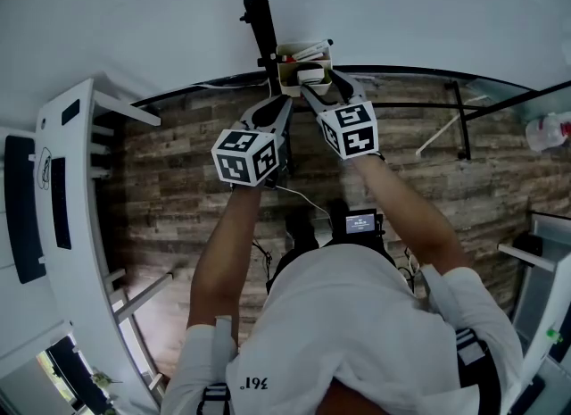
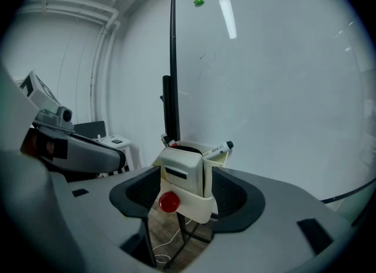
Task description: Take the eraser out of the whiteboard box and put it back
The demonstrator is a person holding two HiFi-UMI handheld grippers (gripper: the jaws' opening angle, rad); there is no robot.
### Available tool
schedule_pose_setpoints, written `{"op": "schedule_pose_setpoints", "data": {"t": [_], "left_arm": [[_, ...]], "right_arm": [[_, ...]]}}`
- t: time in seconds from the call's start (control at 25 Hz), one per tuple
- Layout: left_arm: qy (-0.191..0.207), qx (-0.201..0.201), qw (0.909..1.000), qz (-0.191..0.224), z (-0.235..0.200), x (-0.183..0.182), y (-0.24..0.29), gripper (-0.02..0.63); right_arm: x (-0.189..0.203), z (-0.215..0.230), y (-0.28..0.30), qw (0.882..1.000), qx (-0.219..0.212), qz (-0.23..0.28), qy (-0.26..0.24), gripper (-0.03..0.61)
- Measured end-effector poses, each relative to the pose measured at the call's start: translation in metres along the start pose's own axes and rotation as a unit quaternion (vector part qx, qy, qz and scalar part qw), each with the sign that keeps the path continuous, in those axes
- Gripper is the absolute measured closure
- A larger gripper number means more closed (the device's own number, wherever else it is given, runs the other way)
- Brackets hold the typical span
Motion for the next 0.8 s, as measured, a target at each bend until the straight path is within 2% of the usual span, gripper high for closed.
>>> {"op": "schedule_pose_setpoints", "data": {"t": [0.8], "left_arm": [[0.003,-0.004,0.9998,0.017,0.024,-0.009,-0.008,0.603]], "right_arm": [[-0.015,0.002,-0.039,1.000,-0.008,0.025,-0.010,0.314]]}}
Point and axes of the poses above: the fingertips, and each gripper's own axes: y forward along the fingers, z to its right, x out of its underside, the point moved 1 cm from there along -y, backward along the fingers, and after that the axes turned 5 degrees about -y, right-handed, at the moved point
